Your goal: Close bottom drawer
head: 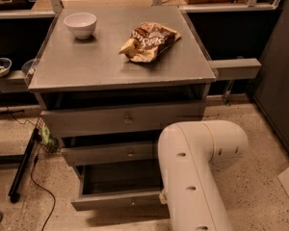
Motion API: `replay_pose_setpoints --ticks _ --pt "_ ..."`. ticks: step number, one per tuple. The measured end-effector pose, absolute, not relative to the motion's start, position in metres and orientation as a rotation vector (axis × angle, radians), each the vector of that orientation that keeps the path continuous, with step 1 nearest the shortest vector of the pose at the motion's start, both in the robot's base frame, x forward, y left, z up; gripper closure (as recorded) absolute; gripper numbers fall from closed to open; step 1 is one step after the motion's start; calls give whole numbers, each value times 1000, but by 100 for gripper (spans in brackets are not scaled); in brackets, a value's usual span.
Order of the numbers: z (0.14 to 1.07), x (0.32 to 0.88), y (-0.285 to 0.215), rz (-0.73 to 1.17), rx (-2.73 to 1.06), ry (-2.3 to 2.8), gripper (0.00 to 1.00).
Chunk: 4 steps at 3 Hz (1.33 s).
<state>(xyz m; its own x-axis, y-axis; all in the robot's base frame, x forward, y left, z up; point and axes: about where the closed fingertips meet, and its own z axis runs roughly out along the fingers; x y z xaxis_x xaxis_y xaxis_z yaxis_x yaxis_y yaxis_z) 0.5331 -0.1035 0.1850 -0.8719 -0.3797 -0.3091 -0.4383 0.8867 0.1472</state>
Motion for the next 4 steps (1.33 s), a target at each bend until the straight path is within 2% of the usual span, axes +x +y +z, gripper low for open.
replay_pose_setpoints --ticks 2,3,4 --pt "193 543 -100 304 -607 2747 100" --pt "193 543 -100 304 -607 2747 81" --pt "193 543 -100 304 -607 2747 50"
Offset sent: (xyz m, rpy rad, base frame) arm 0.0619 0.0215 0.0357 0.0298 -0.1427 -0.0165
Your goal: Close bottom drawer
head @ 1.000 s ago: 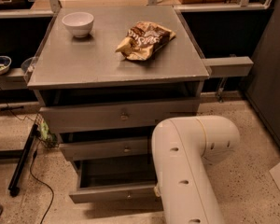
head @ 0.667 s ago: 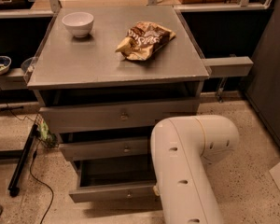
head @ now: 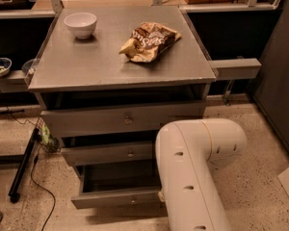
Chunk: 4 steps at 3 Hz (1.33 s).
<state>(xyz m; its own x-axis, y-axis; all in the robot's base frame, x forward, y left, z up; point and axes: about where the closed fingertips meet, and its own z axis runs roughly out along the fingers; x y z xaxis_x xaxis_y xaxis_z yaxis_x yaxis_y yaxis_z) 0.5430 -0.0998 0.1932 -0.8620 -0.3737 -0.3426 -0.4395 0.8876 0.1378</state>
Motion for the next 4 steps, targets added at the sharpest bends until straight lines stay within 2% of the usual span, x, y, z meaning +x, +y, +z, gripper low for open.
replay_pose_setpoints --ticks 2,3,4 --pt "193 543 -100 304 -607 2747 0" --pt "193 543 -100 304 -607 2747 2" --pt "193 543 -100 304 -607 2747 21"
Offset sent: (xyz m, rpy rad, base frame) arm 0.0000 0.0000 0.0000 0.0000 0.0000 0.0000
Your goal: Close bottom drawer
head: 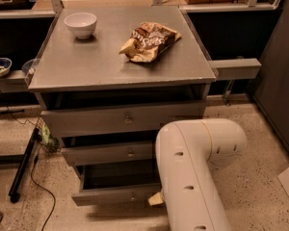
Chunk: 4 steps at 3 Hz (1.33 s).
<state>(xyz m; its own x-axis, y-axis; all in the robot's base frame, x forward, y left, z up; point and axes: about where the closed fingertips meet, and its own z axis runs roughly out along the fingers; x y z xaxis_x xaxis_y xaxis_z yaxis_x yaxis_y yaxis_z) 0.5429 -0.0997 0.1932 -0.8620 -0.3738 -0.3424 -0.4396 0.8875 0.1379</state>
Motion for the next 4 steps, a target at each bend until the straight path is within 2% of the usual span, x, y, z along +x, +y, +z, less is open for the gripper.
replay_pose_setpoints --ticks 3,4 --pt "193 543 -100 304 -607 2747 90" --pt "187 541 -98 314 -612 2763 100"
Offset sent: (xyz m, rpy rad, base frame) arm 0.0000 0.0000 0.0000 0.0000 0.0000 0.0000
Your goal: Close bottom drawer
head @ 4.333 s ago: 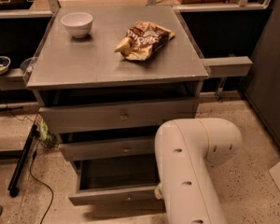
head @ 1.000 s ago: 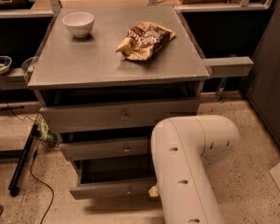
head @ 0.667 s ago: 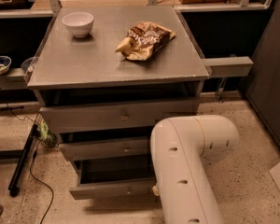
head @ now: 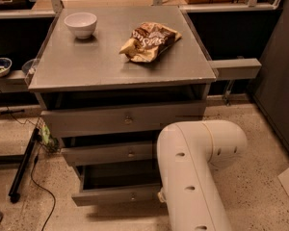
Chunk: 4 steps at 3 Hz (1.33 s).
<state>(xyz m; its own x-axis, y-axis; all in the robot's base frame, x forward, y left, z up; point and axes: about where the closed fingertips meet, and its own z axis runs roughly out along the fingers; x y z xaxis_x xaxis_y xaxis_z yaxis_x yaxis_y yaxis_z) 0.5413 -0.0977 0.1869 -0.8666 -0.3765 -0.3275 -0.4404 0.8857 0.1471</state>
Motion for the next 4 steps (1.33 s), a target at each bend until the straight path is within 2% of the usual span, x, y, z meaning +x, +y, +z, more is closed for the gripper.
replay_pose_setpoints --ticks 4 --pt "166 562 -79 295 -642 2771 100"
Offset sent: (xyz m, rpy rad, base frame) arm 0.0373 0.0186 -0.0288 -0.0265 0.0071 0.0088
